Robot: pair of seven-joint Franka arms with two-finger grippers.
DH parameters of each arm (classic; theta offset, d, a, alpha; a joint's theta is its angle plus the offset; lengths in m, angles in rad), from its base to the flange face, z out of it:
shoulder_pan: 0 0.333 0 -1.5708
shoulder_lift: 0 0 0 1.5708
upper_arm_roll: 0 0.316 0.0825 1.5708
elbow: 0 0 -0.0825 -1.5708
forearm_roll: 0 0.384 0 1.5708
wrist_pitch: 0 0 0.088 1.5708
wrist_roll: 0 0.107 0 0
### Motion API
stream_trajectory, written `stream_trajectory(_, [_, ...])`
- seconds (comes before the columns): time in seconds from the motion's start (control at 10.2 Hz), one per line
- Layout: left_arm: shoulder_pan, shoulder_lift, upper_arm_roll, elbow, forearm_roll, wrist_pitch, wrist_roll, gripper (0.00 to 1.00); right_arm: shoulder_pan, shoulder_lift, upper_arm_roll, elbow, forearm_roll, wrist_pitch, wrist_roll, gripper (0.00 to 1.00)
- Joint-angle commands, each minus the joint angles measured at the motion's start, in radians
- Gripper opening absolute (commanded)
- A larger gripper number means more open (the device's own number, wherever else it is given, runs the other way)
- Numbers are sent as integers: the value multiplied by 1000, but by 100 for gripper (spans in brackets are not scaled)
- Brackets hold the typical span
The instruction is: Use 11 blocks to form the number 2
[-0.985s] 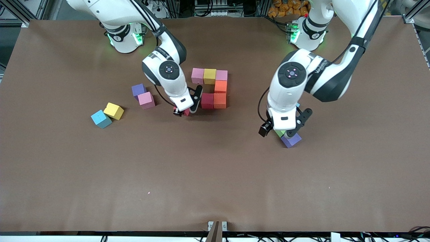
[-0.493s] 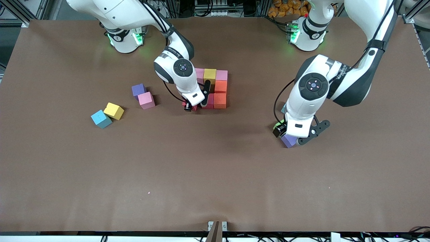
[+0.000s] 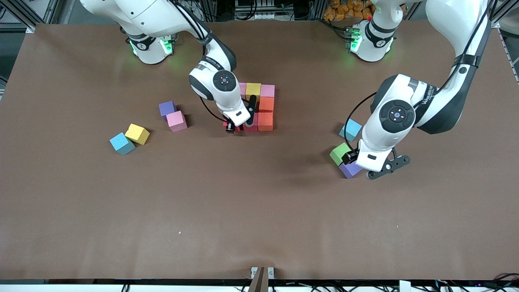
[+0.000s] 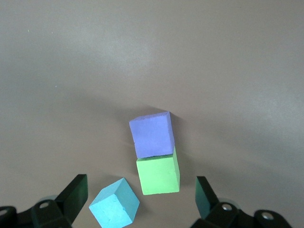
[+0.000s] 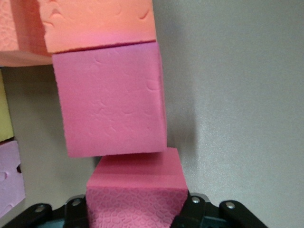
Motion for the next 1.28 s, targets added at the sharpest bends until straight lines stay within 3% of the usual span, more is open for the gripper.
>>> stream_trajectory(0.0, [35, 6, -8, -26, -5, 56, 20, 100, 21, 26, -2, 16, -21, 10, 10, 31])
stream_trajectory(1.18, [87, 183, -2, -41, -9, 191, -3, 100, 28, 34, -1, 17, -21, 34, 17, 33])
